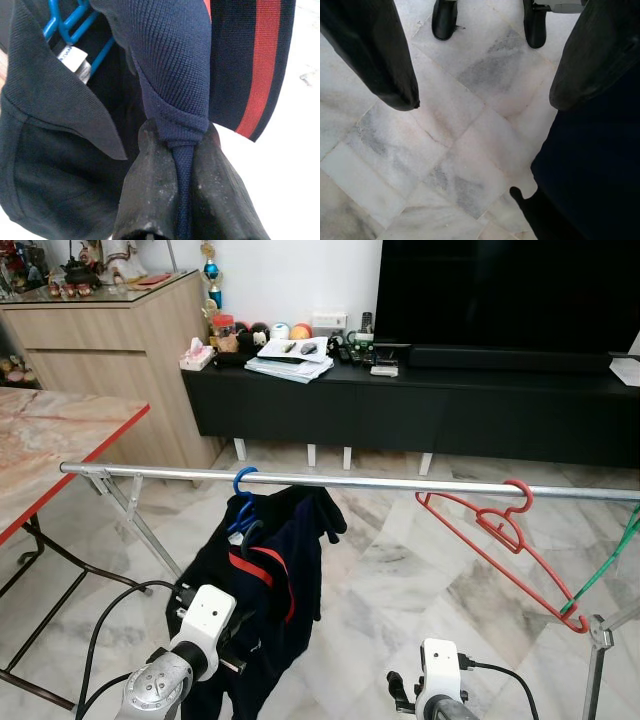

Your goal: Hang hanger

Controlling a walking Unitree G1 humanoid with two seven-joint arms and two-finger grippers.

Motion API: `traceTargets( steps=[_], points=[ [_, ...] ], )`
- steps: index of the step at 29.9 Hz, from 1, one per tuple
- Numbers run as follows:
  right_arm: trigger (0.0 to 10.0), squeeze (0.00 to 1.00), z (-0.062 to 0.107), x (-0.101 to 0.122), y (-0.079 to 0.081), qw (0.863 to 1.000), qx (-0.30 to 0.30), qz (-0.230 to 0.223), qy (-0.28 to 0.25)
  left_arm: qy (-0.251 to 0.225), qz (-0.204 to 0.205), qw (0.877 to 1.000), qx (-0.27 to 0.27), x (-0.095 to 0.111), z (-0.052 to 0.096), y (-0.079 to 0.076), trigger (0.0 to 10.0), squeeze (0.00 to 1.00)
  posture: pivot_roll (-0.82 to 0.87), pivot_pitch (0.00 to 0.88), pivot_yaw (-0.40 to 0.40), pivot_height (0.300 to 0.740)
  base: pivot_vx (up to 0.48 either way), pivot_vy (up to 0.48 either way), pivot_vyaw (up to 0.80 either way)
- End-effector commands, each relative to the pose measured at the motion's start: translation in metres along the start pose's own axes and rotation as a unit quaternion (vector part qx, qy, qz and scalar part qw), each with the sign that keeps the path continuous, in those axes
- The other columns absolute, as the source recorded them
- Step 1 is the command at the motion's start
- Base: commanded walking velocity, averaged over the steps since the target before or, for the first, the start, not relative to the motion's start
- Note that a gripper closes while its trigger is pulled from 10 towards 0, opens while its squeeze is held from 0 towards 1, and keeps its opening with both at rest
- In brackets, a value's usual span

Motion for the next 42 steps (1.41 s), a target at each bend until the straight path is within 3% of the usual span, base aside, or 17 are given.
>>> traceTargets(
  steps=[1, 24, 42],
  points=[
    [10.0, 0.0, 0.0002, -0.0034, 0.0005, 1.0, 0.0, -0.001, 0.005, -0.021, 0.001, 1.0, 0.001, 0.0111, -0.0004, 0.0021, 10.0, 0.0, 0.07, 0.002, 0.038, 0.74, 0.0, 0.0, 0.0],
    [10.0, 0.0, 0.0003, -0.0029, -0.0019, 1.0, -0.009, -0.005, 0.002, -0.027, 0.005, 1.0, 0.008, 0.0128, 0.0, 0.0029, 10.0, 0.0, 0.07, 0.009, 0.038, 0.74, 0.0, 0.0, 0.0],
    [10.0, 0.0, 0.0002, -0.0029, -0.0011, 1.0, -0.007, -0.003, 0.004, -0.029, 0.008, 0.999, 0.017, 0.0141, 0.0002, 0.0068, 10.0, 0.0, 0.07, 0.011, 0.038, 0.74, -0.291, 0.0, 0.0]
  ],
)
Point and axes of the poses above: a point about 5 cm out from each wrist's last joint towards the gripper, its own z axis pointing back from the gripper into the wrist, its own x axis along the axis of the wrist's last joint, y = z × x, the point moved 6 cm from there along -z, pointing out of the wrist towards the gripper
